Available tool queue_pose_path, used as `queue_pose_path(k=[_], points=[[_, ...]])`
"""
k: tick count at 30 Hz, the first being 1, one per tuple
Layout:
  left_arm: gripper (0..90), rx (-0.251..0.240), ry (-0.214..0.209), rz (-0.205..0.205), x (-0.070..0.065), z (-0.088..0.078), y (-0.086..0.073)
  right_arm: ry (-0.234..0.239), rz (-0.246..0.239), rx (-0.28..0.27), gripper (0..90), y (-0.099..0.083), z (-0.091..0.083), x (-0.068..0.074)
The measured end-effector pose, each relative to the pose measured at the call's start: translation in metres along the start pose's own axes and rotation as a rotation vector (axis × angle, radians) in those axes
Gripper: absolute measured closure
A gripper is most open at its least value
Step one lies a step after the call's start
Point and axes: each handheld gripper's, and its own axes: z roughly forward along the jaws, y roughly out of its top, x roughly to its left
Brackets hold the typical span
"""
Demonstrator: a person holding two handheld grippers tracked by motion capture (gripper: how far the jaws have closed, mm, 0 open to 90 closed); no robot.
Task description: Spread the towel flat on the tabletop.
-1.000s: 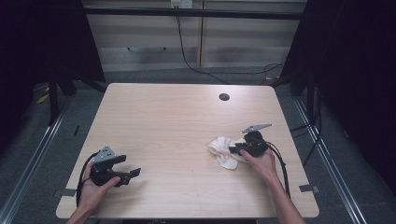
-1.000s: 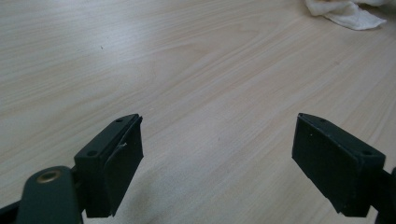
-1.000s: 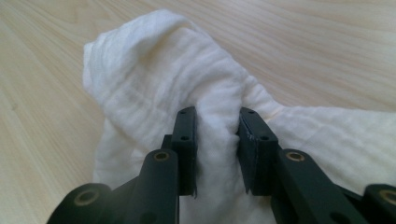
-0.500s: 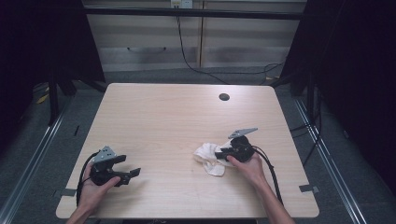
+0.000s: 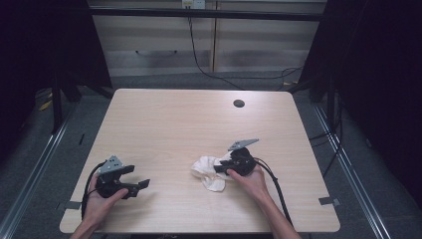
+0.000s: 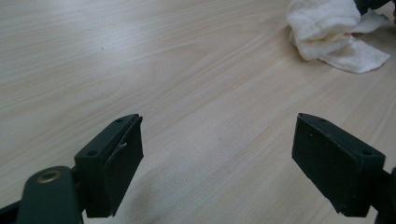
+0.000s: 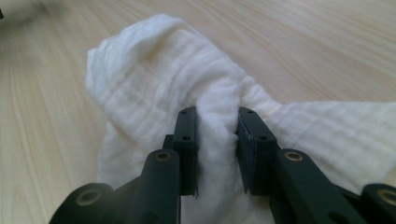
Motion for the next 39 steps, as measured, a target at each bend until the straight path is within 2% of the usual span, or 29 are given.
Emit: queue_pose_path(k=[2,4,6,12,13,14,18,19,21,23,24,25,26,29,31,34,38,39], points=[[16.2,0.001,0.008,-0.001,0.0,0.0,0.0,0.019,-0.004,-0.008,71.6,0.004,0.009,0.008],[16.3,0.002,0.016,0.0,0.0,0.0,0.0,0.018,-0.015,-0.006,71.6,0.006,0.012,0.011],[16.4,-0.002,0.014,-0.003,0.0,-0.002,0.0,0.033,-0.039,0.002,71.5,0.015,0.025,0.022],[16.4,-0.008,0.012,-0.008,0.001,-0.004,-0.001,0.043,-0.069,0.001,70.8,0.028,0.048,0.042],[16.4,-0.008,0.012,-0.008,0.001,-0.004,-0.001,0.043,-0.069,0.001,70.8,0.028,0.048,0.042],[16.4,-0.011,0.014,0.0,0.001,-0.005,-0.001,0.041,-0.074,0.0,69.6,0.031,0.052,0.047],[16.2,-0.02,0.002,0.004,0.001,-0.006,-0.001,0.046,-0.073,-0.004,65.2,0.033,0.054,0.049],[16.3,-0.024,0.004,0.003,0.001,-0.006,-0.001,0.06,-0.057,-0.004,58.2,0.033,0.051,0.049],[16.4,-0.022,-0.004,-0.001,0.001,-0.006,-0.001,0.066,-0.054,-0.008,55.2,0.034,0.05,0.048],[16.3,-0.021,-0.005,-0.002,-0.001,-0.005,-0.001,0.056,-0.053,-0.049,47.0,0.037,0.038,0.047],[16.3,-0.021,-0.005,-0.002,-0.001,-0.005,-0.001,0.056,-0.053,-0.049,47.0,0.037,0.038,0.047],[16.3,-0.019,-0.011,-0.001,-0.002,-0.005,-0.001,0.038,-0.061,-0.072,42.1,0.038,0.026,0.046],[16.3,-0.019,-0.011,-0.001,-0.002,-0.005,-0.001,0.038,-0.061,-0.072,42.1,0.038,0.026,0.046],[18.6,-0.021,-0.022,-0.011,-0.004,-0.004,0.0,0.019,-0.065,-0.107,38.7,0.034,0.002,0.042],[19.5,-0.017,-0.031,-0.02,-0.005,-0.003,0.0,0.014,-0.063,-0.115,37.7,0.032,-0.005,0.041],[21.7,-0.02,-0.029,-0.024,-0.009,-0.002,0.004,-0.014,-0.042,-0.132,36.9,0.018,-0.029,0.031],[25.1,-0.02,-0.038,-0.01,-0.015,0.002,0.011,-0.049,-0.012,-0.133,36.8,0.002,-0.049,0.019],[25.1,-0.019,-0.046,-0.007,-0.017,0.003,0.012,-0.049,-0.012,-0.133,36.8,0.002,-0.049,0.019]])
